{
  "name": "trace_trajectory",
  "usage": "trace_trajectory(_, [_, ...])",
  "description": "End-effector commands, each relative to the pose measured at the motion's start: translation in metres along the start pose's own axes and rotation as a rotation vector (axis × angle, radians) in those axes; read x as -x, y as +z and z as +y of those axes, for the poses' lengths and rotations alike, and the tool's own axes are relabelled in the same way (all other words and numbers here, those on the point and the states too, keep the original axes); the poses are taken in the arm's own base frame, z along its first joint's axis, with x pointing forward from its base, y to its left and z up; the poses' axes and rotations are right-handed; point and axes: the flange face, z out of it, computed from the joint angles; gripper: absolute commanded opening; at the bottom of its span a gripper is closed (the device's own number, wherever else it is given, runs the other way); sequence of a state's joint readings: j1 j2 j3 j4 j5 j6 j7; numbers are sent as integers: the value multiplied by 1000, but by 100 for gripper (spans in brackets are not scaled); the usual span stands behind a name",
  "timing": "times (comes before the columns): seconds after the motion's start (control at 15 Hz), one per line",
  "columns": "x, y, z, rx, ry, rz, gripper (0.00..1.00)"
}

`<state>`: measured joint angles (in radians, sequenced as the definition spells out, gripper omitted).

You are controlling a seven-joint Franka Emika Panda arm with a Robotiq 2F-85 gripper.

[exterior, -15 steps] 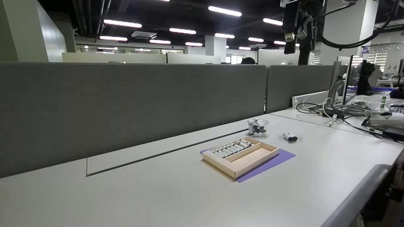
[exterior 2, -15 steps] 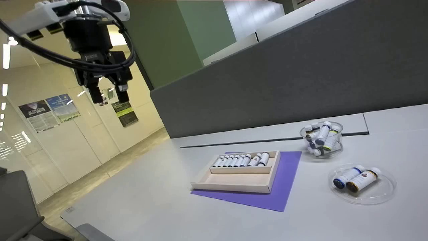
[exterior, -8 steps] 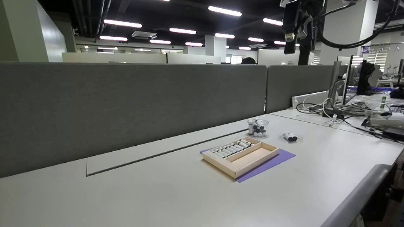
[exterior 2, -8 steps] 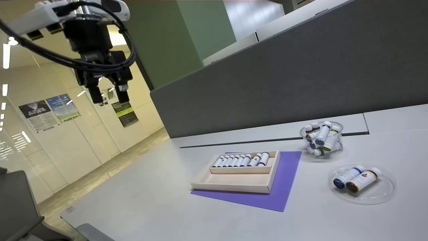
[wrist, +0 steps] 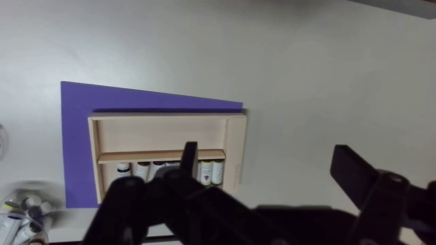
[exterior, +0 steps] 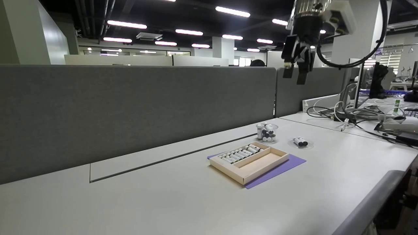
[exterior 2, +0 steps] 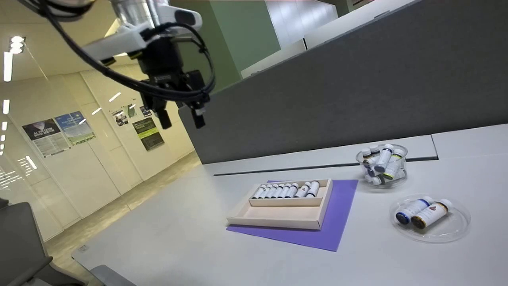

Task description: Pick up one bottle from the clear lid and place it on the bottom part of the tray

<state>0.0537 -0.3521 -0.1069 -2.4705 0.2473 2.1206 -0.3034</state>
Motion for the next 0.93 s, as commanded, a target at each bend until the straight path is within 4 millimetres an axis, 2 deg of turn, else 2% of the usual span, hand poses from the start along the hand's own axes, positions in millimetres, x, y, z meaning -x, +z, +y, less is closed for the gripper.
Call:
trace_trajectory(0.0, [-43, 44, 60, 33, 39, -91, 100])
trace_trajectory(0.27, [-95, 84, 120, 125, 109, -161, 100])
trace_trajectory(0.53, [-148, 107, 156, 196, 155, -191, 100])
trace_trajectory(0.6, [-116, 105, 145, 166, 105, -172, 100])
trace_trajectory(0.67, [-125, 112, 150, 170, 107, -175, 100])
trace_trajectory(0.87, [-123, 118, 149, 164, 103, -184, 100])
